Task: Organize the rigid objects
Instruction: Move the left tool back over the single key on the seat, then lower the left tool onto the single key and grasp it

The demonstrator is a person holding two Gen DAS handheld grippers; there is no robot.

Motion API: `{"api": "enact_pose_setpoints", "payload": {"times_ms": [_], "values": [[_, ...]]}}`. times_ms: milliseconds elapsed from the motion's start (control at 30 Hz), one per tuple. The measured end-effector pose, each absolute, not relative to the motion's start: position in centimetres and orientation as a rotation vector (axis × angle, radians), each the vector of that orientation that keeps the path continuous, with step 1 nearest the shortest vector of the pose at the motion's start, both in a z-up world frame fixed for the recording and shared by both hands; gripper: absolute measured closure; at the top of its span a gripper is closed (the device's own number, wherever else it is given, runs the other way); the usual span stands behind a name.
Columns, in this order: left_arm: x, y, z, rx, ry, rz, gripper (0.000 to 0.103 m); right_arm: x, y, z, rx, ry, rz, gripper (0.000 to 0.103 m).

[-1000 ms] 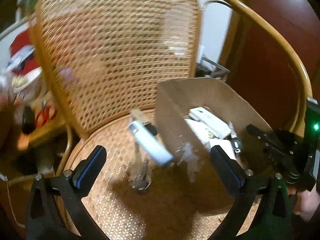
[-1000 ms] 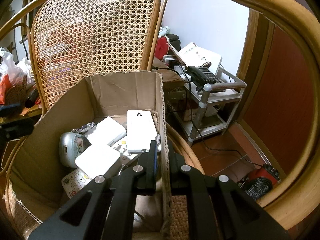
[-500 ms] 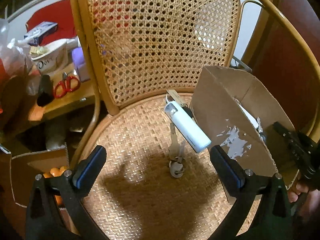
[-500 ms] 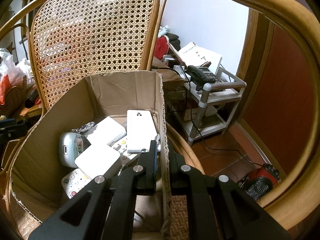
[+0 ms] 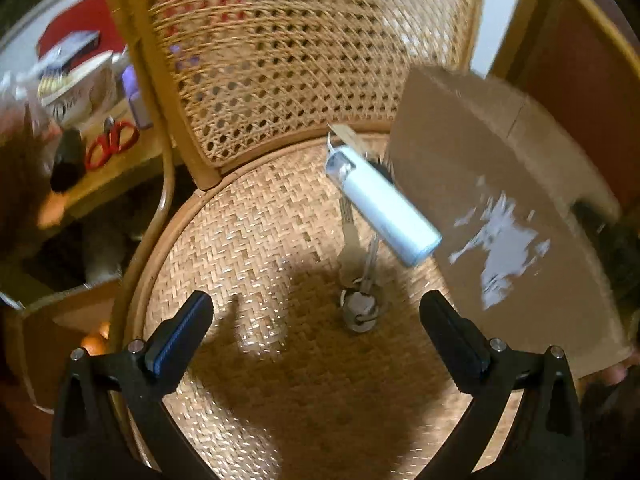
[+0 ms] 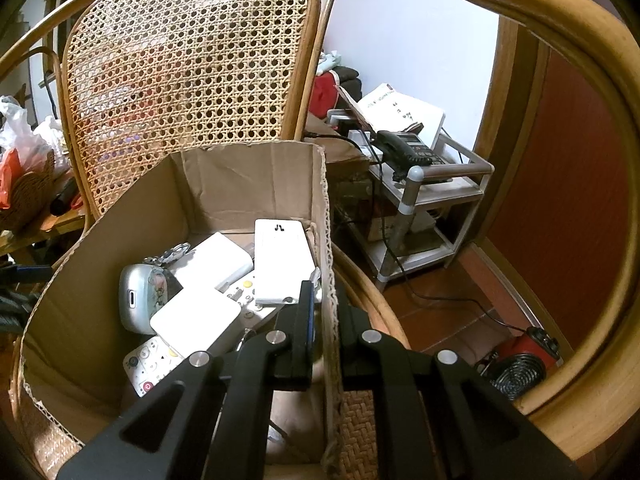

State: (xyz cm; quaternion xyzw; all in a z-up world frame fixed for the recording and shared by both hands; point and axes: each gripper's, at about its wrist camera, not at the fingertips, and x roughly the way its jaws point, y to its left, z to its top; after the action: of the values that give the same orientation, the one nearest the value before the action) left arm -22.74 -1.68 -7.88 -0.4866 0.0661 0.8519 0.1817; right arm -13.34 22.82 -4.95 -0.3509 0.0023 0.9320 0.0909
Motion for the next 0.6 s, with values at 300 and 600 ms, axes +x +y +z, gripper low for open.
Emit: {"api": "enact_pose_setpoints", "payload": {"times_ms": [300,600], "values": [[-22.8,0.3,-10.9,-1.393,0.275,2.367,0.0,-13.3,22.8,-4.9,-1.041,0.008,2.769,0.092],[-22.8,0.4,-11.1,-1.369,0.263,2.384,0.0,-13.3,22.7,-4.9,-1.04,0.009,2.768,0.092]]}}
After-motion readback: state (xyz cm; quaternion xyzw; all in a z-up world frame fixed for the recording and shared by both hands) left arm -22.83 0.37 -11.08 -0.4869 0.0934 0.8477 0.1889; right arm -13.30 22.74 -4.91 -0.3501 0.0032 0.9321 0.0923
